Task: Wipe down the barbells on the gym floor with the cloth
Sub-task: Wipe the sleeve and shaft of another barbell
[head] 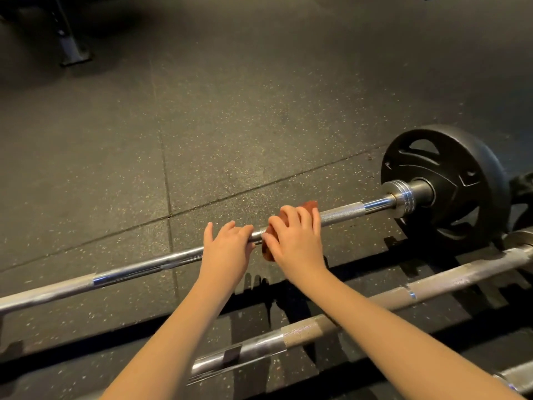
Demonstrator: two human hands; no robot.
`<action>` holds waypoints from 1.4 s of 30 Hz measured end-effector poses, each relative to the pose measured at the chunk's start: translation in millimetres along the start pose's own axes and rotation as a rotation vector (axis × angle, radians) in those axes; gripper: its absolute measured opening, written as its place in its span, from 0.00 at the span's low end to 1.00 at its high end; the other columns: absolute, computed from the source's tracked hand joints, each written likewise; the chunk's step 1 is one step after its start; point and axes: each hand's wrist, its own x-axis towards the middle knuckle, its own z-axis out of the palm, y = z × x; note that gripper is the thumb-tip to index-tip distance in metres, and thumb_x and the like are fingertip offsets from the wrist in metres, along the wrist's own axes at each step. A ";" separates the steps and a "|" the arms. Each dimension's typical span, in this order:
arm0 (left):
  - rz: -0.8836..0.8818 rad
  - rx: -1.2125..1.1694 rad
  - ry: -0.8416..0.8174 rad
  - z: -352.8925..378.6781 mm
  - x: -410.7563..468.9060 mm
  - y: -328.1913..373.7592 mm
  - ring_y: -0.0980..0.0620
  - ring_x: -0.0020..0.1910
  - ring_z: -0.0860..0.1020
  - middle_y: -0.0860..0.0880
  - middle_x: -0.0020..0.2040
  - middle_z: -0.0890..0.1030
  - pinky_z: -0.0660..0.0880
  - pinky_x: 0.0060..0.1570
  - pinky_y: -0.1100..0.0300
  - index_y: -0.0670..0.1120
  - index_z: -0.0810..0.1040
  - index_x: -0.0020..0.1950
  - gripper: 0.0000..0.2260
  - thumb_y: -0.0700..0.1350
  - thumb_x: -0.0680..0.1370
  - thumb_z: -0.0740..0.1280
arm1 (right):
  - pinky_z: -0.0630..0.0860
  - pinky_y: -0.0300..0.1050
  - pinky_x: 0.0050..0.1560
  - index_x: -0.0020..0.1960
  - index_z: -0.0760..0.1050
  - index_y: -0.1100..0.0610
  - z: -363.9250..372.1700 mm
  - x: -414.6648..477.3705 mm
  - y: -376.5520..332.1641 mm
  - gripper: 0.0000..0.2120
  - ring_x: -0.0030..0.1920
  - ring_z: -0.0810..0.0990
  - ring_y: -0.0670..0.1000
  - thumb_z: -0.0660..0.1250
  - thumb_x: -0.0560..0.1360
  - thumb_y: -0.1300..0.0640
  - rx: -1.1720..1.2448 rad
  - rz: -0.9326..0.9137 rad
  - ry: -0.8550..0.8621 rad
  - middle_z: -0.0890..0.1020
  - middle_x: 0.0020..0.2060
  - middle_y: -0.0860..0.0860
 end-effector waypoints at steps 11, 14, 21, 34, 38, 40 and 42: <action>0.018 0.037 -0.100 -3.2 7.0 14.4 0.52 0.75 0.58 0.55 0.67 0.73 0.42 0.72 0.42 0.52 0.63 0.73 0.19 0.55 0.83 0.53 | 0.64 0.59 0.66 0.48 0.78 0.52 -5.1 -0.4 23.4 0.13 0.53 0.74 0.56 0.58 0.74 0.48 0.138 -0.063 0.095 0.77 0.50 0.52; 0.068 0.007 -0.114 -2.4 16.4 22.0 0.52 0.75 0.58 0.55 0.69 0.72 0.43 0.73 0.45 0.52 0.63 0.73 0.19 0.54 0.83 0.54 | 0.71 0.57 0.57 0.49 0.78 0.52 -18.3 11.9 60.7 0.13 0.48 0.75 0.56 0.58 0.74 0.48 0.078 -0.111 0.102 0.77 0.46 0.52; 0.089 0.058 -0.159 -4.2 31.0 23.0 0.52 0.68 0.67 0.53 0.56 0.77 0.48 0.72 0.44 0.51 0.73 0.61 0.11 0.52 0.82 0.57 | 0.66 0.61 0.66 0.59 0.76 0.52 -11.6 -4.8 43.2 0.14 0.57 0.72 0.55 0.61 0.76 0.52 0.089 0.011 0.105 0.76 0.54 0.51; 0.183 0.043 0.052 9.6 31.4 34.4 0.50 0.50 0.76 0.53 0.41 0.76 0.56 0.69 0.49 0.51 0.69 0.41 0.10 0.51 0.77 0.67 | 0.70 0.52 0.61 0.54 0.74 0.54 -45.9 10.0 114.0 0.11 0.51 0.74 0.54 0.57 0.77 0.52 0.069 -0.090 -0.029 0.76 0.47 0.49; 0.205 0.094 0.195 24.0 26.8 36.3 0.47 0.43 0.79 0.51 0.36 0.80 0.65 0.61 0.47 0.46 0.77 0.41 0.12 0.47 0.65 0.78 | 0.69 0.56 0.61 0.52 0.73 0.56 -47.3 15.2 110.8 0.12 0.53 0.74 0.56 0.54 0.78 0.53 0.017 0.189 0.074 0.77 0.46 0.51; 0.212 0.114 0.215 24.9 25.7 39.2 0.46 0.43 0.79 0.50 0.35 0.80 0.64 0.61 0.47 0.46 0.77 0.41 0.13 0.47 0.64 0.79 | 0.65 0.58 0.68 0.55 0.73 0.56 -39.0 6.8 99.3 0.08 0.57 0.73 0.55 0.58 0.78 0.56 0.082 0.178 0.075 0.77 0.49 0.51; 0.220 0.150 0.198 22.0 26.6 38.3 0.45 0.49 0.80 0.50 0.38 0.82 0.63 0.62 0.46 0.46 0.78 0.43 0.13 0.49 0.66 0.78 | 0.67 0.53 0.66 0.54 0.73 0.55 -45.2 4.2 111.0 0.07 0.54 0.73 0.54 0.62 0.77 0.58 0.114 -0.009 0.012 0.76 0.48 0.49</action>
